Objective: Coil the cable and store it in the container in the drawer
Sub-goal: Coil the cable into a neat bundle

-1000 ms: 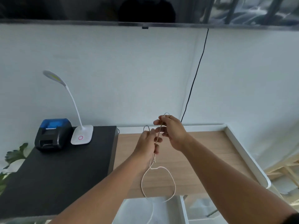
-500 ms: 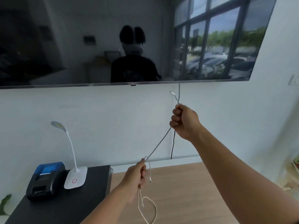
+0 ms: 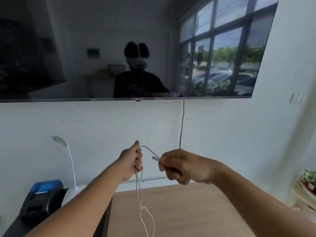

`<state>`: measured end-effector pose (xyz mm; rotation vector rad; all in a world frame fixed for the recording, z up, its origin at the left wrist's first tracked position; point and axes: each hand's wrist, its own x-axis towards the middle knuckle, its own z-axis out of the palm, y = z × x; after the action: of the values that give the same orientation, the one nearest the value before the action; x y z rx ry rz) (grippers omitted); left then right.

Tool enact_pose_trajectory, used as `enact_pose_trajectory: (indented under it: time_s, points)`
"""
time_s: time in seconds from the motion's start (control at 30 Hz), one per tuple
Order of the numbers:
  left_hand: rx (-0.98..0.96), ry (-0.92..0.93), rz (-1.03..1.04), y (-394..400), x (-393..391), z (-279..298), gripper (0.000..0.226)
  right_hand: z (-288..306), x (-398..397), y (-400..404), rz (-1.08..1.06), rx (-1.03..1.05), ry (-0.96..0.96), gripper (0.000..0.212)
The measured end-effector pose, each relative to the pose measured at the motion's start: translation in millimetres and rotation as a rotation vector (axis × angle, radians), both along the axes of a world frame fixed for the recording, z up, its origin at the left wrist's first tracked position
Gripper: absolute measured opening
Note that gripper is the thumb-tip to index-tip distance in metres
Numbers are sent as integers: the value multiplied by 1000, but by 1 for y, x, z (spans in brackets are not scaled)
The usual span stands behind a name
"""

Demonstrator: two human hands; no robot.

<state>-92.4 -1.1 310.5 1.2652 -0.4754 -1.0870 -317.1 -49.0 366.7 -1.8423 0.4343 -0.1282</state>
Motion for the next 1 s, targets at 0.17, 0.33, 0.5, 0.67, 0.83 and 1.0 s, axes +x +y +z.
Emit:
enact_pose_trajectory:
  time_s: [0.17,0.33,0.5,0.67,0.83,1.0]
  points:
    - [-18,-234,-35,1,0,44,34,-53,32,-9,-313,-202,239,27]
    - [4,-448,-57,12,-17,42,32,-62,70,-36,-691,89,-79,22]
    - [48,-399,-32,22,-24,10,34,-26,85,-48,-662,590,-477,22]
    - [78,-269,-23,25,-29,-14,36,15,92,-53,-595,619,-629,35]
    - [-26,-189,-54,19,-42,-11,40,55,93,-57,-543,662,-723,31]
    - [-76,-123,-97,13,-53,-1,44,85,82,-44,-419,598,-735,32]
